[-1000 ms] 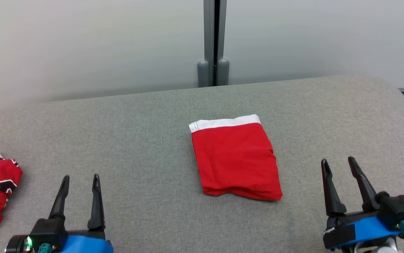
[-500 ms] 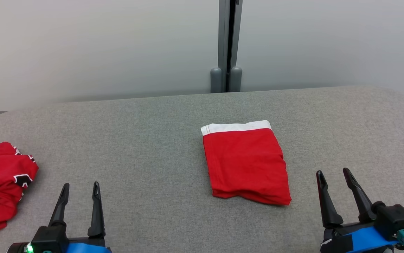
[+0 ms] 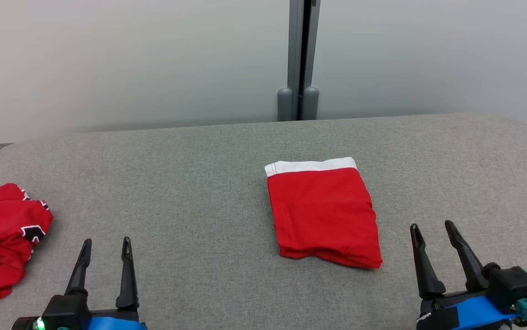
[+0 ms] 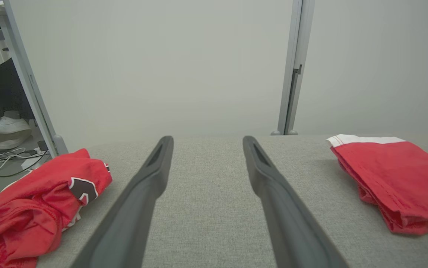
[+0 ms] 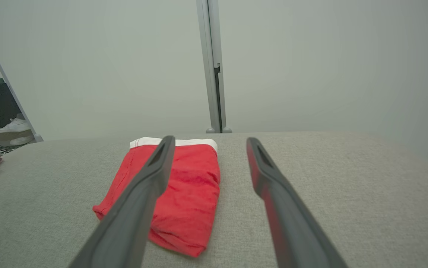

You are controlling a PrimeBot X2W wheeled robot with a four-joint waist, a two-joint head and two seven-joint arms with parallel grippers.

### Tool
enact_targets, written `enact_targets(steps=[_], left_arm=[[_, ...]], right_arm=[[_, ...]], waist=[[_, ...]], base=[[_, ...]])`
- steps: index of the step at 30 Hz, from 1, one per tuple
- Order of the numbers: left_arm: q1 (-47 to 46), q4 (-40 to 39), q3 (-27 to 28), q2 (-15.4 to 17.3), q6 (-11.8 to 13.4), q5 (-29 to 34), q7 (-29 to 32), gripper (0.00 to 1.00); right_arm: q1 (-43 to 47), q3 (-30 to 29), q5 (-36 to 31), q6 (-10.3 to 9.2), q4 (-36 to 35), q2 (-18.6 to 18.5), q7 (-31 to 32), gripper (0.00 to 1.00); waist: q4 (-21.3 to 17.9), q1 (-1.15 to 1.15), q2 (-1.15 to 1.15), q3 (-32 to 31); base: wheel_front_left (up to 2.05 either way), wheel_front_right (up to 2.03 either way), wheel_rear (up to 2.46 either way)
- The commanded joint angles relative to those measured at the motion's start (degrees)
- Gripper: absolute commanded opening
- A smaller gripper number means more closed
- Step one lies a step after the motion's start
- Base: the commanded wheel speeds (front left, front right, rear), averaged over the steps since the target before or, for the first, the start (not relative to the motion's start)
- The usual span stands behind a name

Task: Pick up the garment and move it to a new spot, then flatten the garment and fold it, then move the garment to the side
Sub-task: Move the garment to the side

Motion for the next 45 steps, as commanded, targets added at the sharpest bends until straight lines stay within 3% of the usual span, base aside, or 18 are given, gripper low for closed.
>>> enact_targets(steps=[1,6,20,29,35,45], left_arm=[[0.34,-0.14,-0.01,0.24,0.34,-0.37,-0.25,1.00],[0.26,-0.27,0.08,0.35,0.52,-0.62,-0.26,1.00],[-3.88,-0.03,-1.42,0.37,0.03,-1.08,-0.25,1.00],[-7.22,0.45,-2.62,-0.03,-0.20,-1.71,-0.26,1.00],[-8.87,0.83,-2.92,-0.17,-0.56,-1.88,-0.26,1.00],[-10.36,1.62,-3.09,-0.32,-0.89,-2.15,-0.25,1.00]], right_arm=[[0.60,0.04,0.07,0.03,-0.09,0.07,0.09,1.00],[-0.22,0.06,0.29,0.03,0.28,0.08,0.34,1.00],[-18.66,0.12,-2.20,0.03,7.81,-1.17,3.66,1.00],[-26.72,-1.92,-4.13,0.03,20.63,-4.71,5.71,1.00],[-29.25,-2.41,-4.14,0.03,32.02,-4.95,4.87,1.00],[-30.58,-3.30,-2.01,0.02,43.88,-4.58,2.55,1.00]], waist=[[-0.06,0.00,0.00,0.00],[-0.17,0.00,0.00,0.07],[3.17,0.00,0.00,4.56],[7.59,0.00,0.00,9.51],[9.31,0.00,0.00,11.47],[10.33,0.00,0.00,12.99]], base=[[0.00,0.00,0.00],[0.00,0.00,0.00],[0.00,0.00,0.00],[0.00,0.00,0.00],[0.00,0.00,0.00],[0.00,0.00,0.00]])
